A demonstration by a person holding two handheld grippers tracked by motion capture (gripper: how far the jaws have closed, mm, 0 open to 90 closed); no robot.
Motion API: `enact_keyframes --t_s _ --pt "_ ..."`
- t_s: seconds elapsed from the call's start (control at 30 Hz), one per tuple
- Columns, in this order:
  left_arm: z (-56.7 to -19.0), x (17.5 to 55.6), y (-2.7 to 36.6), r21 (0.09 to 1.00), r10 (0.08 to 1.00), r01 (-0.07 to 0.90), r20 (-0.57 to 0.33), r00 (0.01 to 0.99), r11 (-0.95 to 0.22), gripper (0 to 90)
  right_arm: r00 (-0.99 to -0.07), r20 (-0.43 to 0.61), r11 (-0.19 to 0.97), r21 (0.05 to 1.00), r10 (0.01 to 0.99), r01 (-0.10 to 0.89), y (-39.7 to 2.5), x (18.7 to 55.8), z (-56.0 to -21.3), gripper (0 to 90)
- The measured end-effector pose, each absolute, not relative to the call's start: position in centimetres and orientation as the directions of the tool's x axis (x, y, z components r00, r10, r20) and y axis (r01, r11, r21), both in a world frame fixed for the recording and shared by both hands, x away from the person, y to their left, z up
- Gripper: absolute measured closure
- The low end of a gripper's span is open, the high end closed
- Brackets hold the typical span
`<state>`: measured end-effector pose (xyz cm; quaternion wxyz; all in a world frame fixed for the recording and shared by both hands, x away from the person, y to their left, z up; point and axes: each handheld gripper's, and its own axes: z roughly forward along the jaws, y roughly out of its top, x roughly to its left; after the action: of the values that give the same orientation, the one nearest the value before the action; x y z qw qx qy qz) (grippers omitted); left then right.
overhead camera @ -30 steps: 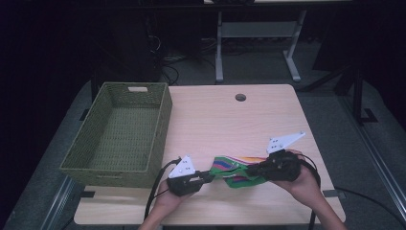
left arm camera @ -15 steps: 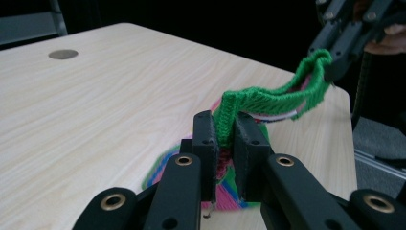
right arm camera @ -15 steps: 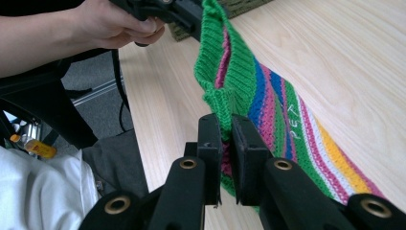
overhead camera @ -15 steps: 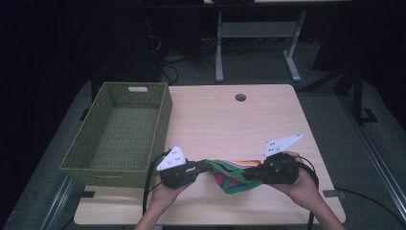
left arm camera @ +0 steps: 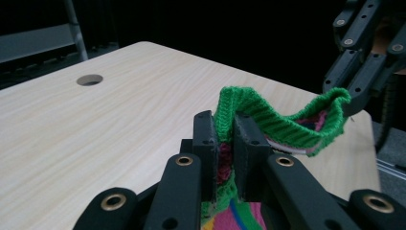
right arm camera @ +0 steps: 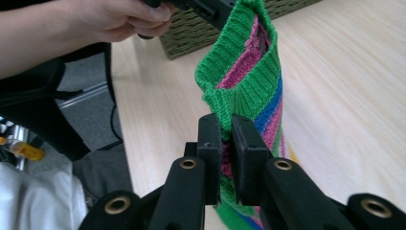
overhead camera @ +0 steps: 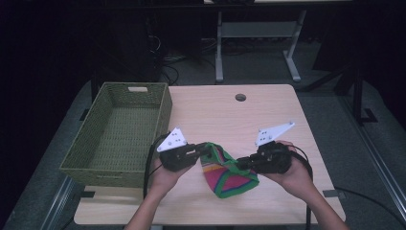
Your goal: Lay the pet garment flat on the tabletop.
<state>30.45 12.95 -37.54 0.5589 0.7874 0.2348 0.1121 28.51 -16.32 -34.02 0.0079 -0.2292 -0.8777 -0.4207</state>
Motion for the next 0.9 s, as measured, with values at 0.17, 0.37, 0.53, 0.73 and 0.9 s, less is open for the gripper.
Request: enact_keyframes --t_s 0.17,0.37,0.53,0.73,0.9 --pt "-37.3 32.3 12.4 0.92 0.502 0.26 -0.084 0.861 -0.293 80.8 -0.876 0.202 0.539 0.72 0.438 0.436 -16.2 30.8 -33.6 82.6" --pt "-38.2 34.6 11.8 0.904 0.529 0.299 -0.101 0.843 -0.304 80.8 -0.836 0.216 0.515 0.701 0.505 0.493 -17.1 33.9 -34.1 82.6" --pt "-39.3 36.2 11.4 0.891 0.558 0.344 -0.132 0.819 -0.295 80.7 -0.805 0.227 0.505 0.677 0.549 0.535 -17.8 35.8 -34.9 82.6" --pt "-39.8 37.5 10.5 0.883 0.565 0.361 -0.14 0.813 -0.3 80.8 -0.788 0.232 0.503 0.66 0.57 0.558 -18.3 36.3 -35.5 82.6" --pt "-40.0 38.0 9.4 0.88 0.557 0.357 -0.134 0.819 -0.312 80.7 -0.785 0.226 0.51 0.651 0.577 0.562 -18.9 36.0 -35.8 82.6"
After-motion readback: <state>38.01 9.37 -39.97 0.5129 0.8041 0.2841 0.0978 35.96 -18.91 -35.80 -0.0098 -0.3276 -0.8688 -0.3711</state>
